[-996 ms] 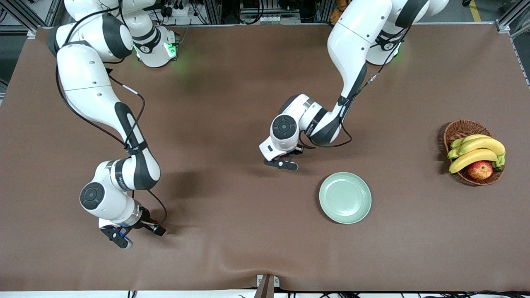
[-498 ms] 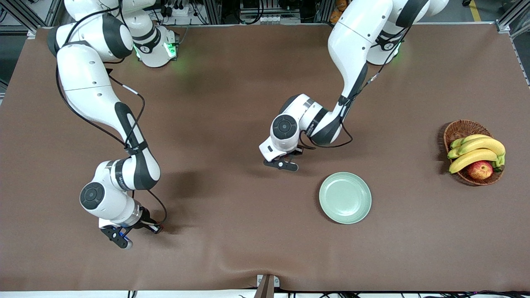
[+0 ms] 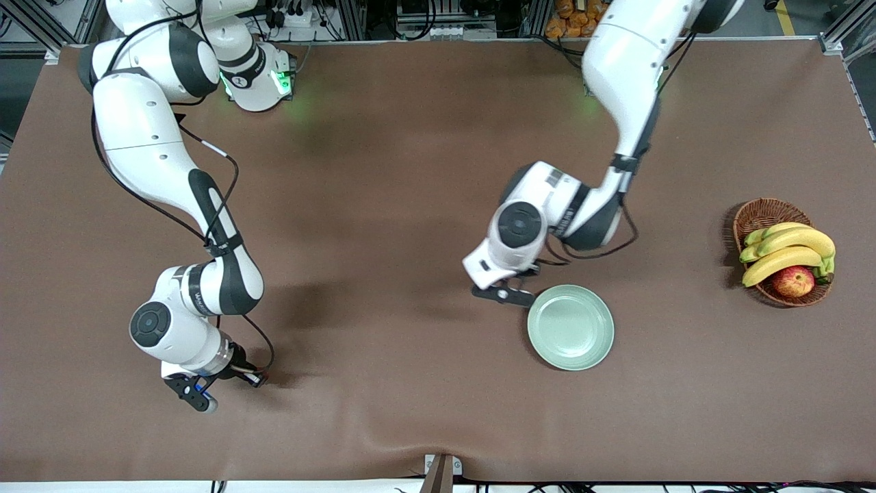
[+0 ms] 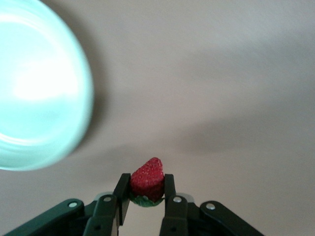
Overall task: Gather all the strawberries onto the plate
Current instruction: 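Drop the strawberry onto the plate with the left gripper while the right grasps another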
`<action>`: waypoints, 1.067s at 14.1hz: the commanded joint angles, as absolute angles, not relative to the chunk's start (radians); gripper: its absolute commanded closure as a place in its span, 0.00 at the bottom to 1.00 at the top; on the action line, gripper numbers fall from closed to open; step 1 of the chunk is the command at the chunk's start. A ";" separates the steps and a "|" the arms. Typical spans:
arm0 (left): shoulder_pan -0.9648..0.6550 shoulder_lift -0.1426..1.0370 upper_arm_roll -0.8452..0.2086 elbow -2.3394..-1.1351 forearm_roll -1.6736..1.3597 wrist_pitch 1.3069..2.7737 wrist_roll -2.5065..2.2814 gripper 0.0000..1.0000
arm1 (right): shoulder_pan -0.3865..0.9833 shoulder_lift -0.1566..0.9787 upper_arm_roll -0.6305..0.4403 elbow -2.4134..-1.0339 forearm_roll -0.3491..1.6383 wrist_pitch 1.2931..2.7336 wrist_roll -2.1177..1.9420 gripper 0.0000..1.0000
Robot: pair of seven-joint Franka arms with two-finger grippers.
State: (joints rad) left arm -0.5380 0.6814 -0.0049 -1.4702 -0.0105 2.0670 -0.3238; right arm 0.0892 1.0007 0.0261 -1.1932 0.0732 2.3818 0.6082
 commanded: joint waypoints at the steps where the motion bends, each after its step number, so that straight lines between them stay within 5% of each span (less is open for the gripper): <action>1: -0.465 0.655 -0.015 -1.494 0.011 2.057 -0.247 0.95 | 0.083 0.988 0.031 -1.183 0.078 2.362 0.588 0.98; 8: -0.344 0.715 -0.015 -1.493 0.046 2.181 -0.124 0.87 | 0.239 0.936 0.041 -1.181 0.089 2.309 0.800 0.98; 10: -0.336 0.724 -0.017 -1.493 0.048 2.201 -0.124 0.65 | 0.332 0.939 0.031 -1.178 0.078 2.321 0.926 0.98; 12: -0.348 0.726 -0.017 -1.491 0.043 2.204 -0.132 0.00 | 0.426 0.942 0.023 -1.177 0.074 2.336 1.018 0.98; 15: -0.348 0.715 -0.017 -1.491 0.038 2.204 -0.146 0.00 | 0.595 0.963 -0.041 -1.175 0.075 2.413 1.165 0.98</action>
State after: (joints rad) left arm -0.3486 0.7322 -0.0138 -1.4905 0.0188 2.1996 -0.1270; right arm 0.5115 0.9533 0.0131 -1.1723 0.0750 2.3692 1.0849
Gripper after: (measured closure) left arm 0.396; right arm 0.652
